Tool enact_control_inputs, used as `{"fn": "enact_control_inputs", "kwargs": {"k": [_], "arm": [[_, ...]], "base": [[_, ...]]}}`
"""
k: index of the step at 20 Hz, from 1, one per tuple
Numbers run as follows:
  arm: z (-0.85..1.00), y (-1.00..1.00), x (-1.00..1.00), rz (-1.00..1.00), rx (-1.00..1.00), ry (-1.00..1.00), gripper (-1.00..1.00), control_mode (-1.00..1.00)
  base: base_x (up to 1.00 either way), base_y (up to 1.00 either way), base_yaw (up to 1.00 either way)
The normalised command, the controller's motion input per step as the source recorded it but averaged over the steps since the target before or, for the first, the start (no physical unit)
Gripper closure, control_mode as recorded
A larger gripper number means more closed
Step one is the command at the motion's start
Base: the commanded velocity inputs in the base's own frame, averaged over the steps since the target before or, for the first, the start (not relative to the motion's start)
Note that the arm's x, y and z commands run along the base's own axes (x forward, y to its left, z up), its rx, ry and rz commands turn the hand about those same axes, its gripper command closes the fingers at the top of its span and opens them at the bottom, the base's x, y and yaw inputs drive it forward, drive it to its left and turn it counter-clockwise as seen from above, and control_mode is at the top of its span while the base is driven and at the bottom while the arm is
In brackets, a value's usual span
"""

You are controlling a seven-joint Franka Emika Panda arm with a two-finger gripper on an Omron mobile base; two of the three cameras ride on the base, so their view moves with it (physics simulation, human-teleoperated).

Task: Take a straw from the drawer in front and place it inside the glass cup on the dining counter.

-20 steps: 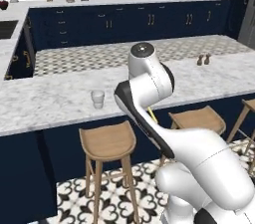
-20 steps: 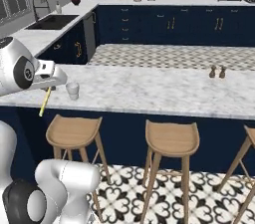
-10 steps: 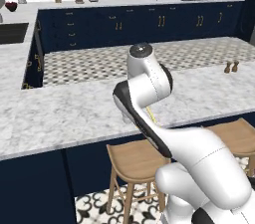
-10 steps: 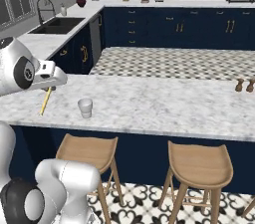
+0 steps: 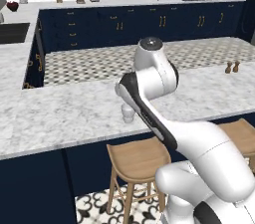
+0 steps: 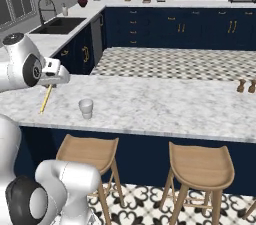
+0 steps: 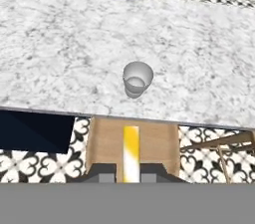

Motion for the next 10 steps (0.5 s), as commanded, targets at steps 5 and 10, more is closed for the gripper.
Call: {"fn": "enact_control_inputs", "kwargs": {"k": [5,10], "arm": [[0.22,-0.27,0.13,0.42,0.38,-0.14,1.00,-1.00],[0.08,-0.26,0.24,0.46,0.43,-0.12,1.00,-1.00]], "base": [[0.00,0.00,0.00],[0.00,0.00,0.00]]}}
